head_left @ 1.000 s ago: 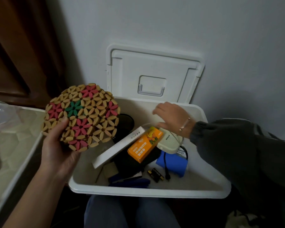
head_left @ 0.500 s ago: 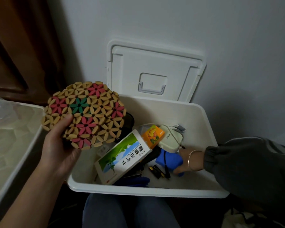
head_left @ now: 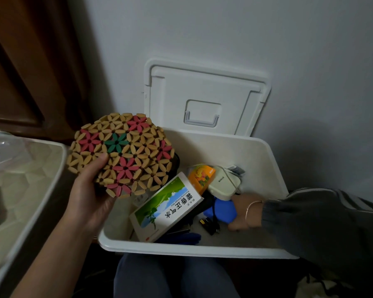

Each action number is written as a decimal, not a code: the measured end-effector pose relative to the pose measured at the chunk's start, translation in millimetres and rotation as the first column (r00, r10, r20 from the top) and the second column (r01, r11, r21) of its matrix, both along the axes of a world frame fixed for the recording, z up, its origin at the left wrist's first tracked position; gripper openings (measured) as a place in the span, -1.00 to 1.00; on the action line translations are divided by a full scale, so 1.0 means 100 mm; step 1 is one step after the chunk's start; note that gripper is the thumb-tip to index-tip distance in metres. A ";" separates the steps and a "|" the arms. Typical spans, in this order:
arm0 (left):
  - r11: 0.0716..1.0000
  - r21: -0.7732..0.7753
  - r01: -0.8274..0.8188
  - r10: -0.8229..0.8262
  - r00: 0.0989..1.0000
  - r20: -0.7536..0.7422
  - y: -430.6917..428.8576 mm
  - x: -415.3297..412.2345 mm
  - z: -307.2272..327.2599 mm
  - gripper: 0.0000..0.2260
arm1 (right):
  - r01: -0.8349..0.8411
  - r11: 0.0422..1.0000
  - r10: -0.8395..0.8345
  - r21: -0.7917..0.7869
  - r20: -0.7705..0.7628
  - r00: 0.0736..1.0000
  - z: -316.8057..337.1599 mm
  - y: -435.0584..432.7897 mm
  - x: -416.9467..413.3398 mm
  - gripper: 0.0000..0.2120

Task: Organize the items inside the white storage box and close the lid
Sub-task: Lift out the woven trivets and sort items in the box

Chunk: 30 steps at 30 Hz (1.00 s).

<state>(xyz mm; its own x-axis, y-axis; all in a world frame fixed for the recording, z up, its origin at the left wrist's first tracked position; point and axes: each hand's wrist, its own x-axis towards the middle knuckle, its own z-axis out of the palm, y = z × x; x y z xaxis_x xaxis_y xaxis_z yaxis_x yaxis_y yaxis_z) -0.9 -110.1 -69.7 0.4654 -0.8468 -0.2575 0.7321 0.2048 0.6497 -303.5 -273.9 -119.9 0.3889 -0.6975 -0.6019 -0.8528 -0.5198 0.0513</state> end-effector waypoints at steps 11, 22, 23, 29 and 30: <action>1.000 0.030 0.008 -0.009 1.000 0.027 -0.01 0.01 0.00 -0.67 | 0.089 0.988 -0.050 -0.126 0.279 0.959 1.12 -0.43 -0.08 -0.56; 0.999 0.050 0.014 -0.015 1.000 0.011 0.01 0.01 0.02 -0.69 | -0.056 0.964 0.196 -0.261 0.550 0.812 0.92 -0.76 0.34 -0.47; 0.998 0.055 0.014 -0.015 1.000 0.009 0.01 0.01 0.03 -0.69 | -0.097 0.960 0.228 -0.263 0.532 0.816 0.85 -0.73 0.38 -0.48; 0.996 0.084 0.025 -0.028 0.999 0.034 0.01 0.00 0.04 -0.68 | -0.149 0.956 0.255 -0.252 0.467 0.847 0.44 -0.63 0.52 -0.25; 0.996 0.083 0.025 -0.028 0.999 0.038 0.01 0.00 0.04 -0.68 | -0.167 0.951 0.272 -0.260 0.453 0.849 0.40 -0.62 0.55 -0.24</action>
<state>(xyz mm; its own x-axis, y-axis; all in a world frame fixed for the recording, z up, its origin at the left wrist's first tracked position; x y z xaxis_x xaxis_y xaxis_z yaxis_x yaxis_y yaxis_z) -0.8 -109.0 -66.0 0.4543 -0.8356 -0.3088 0.7100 0.1302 0.6920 -248.2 -335.9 -79.4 0.7482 -0.6449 -0.1562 -0.6632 -0.7192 -0.2071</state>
